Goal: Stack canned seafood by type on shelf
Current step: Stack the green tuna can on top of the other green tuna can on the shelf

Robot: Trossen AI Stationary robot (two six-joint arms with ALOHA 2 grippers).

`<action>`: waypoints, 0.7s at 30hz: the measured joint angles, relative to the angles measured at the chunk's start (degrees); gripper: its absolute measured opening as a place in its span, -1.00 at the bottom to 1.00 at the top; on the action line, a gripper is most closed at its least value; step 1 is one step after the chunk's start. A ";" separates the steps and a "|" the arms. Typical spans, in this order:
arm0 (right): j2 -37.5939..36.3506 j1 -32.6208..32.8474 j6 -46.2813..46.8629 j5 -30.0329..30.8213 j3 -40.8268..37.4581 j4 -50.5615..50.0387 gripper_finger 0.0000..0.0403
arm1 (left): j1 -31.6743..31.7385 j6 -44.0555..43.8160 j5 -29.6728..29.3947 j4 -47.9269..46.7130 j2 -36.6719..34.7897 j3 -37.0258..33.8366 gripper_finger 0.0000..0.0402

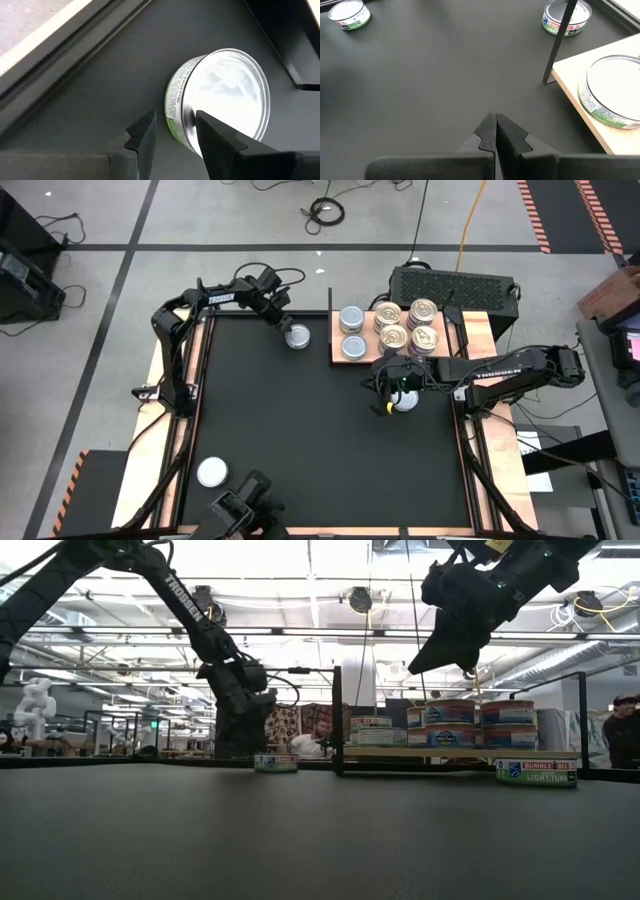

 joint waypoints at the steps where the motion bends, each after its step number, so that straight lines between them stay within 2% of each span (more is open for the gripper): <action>1: 0.00 0.00 0.00 0.01 0.00 0.00 -1.00 | 0.04 -0.04 0.26 0.01 0.28 0.00 -0.31; 3: 0.00 0.00 0.00 0.02 0.00 -0.02 -1.00 | 0.04 -0.04 0.83 0.12 1.01 0.12 -0.31; 8: 0.00 0.00 0.00 0.02 0.00 -0.02 -1.00 | -0.26 -0.26 7.58 0.54 2.76 0.11 -0.31; 13: 0.00 0.00 0.00 0.02 0.00 -0.03 -1.00 | -0.29 -0.26 7.72 0.11 2.79 0.11 -0.36; 16: 0.00 0.00 0.00 0.02 0.00 -0.04 -1.00 | -0.31 -0.26 7.85 0.07 2.76 0.11 -0.51; 21: 0.00 0.00 0.00 0.04 0.00 -0.04 -1.00 | -0.29 -0.24 8.14 -0.05 2.72 0.11 -0.88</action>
